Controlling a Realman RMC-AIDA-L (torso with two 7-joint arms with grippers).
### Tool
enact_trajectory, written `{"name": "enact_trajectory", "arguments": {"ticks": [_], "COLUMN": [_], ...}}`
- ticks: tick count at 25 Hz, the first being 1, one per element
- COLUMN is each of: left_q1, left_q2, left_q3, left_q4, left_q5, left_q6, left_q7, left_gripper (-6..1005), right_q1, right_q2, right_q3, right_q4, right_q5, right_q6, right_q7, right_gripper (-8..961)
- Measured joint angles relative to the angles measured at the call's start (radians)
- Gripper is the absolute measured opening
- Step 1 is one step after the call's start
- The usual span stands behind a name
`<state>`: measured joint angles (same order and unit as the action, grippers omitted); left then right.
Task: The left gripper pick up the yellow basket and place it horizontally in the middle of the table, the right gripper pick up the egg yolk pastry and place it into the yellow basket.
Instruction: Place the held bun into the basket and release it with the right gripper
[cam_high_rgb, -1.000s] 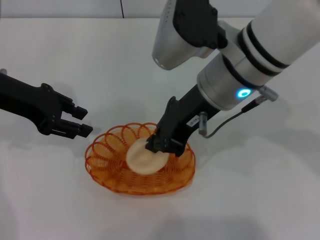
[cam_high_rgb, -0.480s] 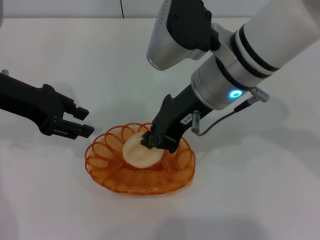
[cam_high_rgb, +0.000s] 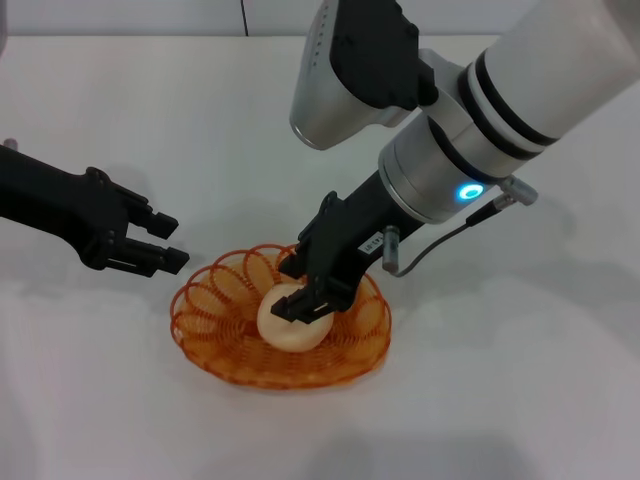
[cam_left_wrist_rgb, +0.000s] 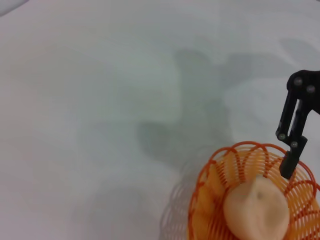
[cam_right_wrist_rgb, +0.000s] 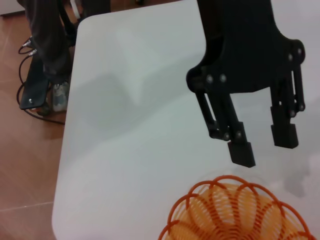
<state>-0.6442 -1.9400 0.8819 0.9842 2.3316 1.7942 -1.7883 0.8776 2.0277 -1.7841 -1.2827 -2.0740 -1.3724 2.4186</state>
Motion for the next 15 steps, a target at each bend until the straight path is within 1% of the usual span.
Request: {"name": "enact_trajectory", "arguments": {"ticks": [3, 6, 9, 10, 11, 13, 15], "left_q1": [0.002, 0.012, 0.02, 0.022, 0.022, 0.025, 0.028], "left_q2": [0.003, 0.005, 0.005, 0.004, 0.003, 0.001, -0.001], "left_q3": [-0.001, -0.017, -0.064, -0.082, -0.098, -0.127, -0.145], "left_q4": [0.0, 0.002, 0.004, 0.005, 0.005, 0.005, 0.005], "left_q5": [-0.004, -0.01, -0.012, -0.012, -0.012, -0.017, -0.029], "left_q6": [-0.008, -0.012, -0.01, -0.008, -0.008, -0.006, -0.005], "left_q7": [0.002, 0.007, 0.024, 0.031, 0.036, 0.049, 0.057], "left_gripper": [488, 488, 488, 488, 488, 488, 488], "right_q1": [-0.022, -0.068, -0.138, -0.171, -0.189, -0.254, -0.302], "right_q2": [-0.003, -0.009, -0.013, -0.013, -0.013, -0.014, -0.014], "right_q3": [0.008, 0.042, 0.116, 0.154, 0.179, 0.271, 0.348], "right_q4": [-0.019, -0.058, -0.109, -0.124, -0.132, -0.147, -0.15], "right_q5": [0.0, -0.012, -0.031, -0.036, -0.035, -0.031, -0.027], "right_q6": [0.0, -0.006, -0.021, -0.031, -0.037, -0.061, -0.082], "right_q7": [-0.001, -0.002, -0.017, -0.034, -0.049, -0.102, -0.146], "right_gripper": [394, 455, 516, 536, 582, 675, 768]}}
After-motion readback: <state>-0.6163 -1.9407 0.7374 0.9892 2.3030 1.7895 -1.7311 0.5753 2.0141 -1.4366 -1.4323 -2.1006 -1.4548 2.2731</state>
